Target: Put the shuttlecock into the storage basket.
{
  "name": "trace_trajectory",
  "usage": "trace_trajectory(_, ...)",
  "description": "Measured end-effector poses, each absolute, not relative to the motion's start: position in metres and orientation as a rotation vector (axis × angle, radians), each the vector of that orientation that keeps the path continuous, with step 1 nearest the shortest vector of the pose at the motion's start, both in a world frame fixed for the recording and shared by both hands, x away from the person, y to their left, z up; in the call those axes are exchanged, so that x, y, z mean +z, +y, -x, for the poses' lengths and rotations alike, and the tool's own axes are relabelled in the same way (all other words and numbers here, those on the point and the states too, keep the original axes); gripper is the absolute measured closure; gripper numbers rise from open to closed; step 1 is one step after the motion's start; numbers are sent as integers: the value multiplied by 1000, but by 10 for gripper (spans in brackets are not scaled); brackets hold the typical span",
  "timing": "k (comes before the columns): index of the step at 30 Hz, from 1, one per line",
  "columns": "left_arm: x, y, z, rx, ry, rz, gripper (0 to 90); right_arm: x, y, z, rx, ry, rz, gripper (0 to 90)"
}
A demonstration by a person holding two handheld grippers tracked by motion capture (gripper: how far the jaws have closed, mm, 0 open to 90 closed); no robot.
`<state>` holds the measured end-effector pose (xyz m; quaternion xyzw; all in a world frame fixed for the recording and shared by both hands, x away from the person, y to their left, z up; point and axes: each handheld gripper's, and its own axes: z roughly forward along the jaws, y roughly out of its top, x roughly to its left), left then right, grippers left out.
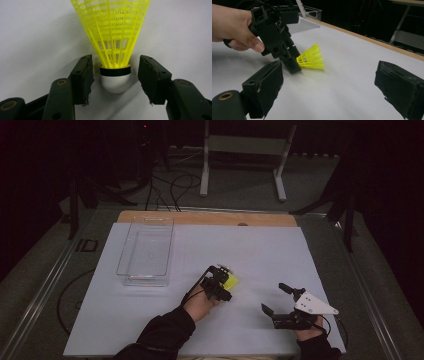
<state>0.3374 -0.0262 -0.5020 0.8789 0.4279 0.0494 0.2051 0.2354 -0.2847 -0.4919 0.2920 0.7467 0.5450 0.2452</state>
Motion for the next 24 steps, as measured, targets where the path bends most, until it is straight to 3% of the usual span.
trace_trajectory(9,-502,-25,-339,159,1197,-2455,629,-492,-285,-235,1485,2040,-796,84)
trace_trajectory(24,-497,-23,-342,117,1121,-2502,647,-492,-285,-236,1484,2037,-802,84)
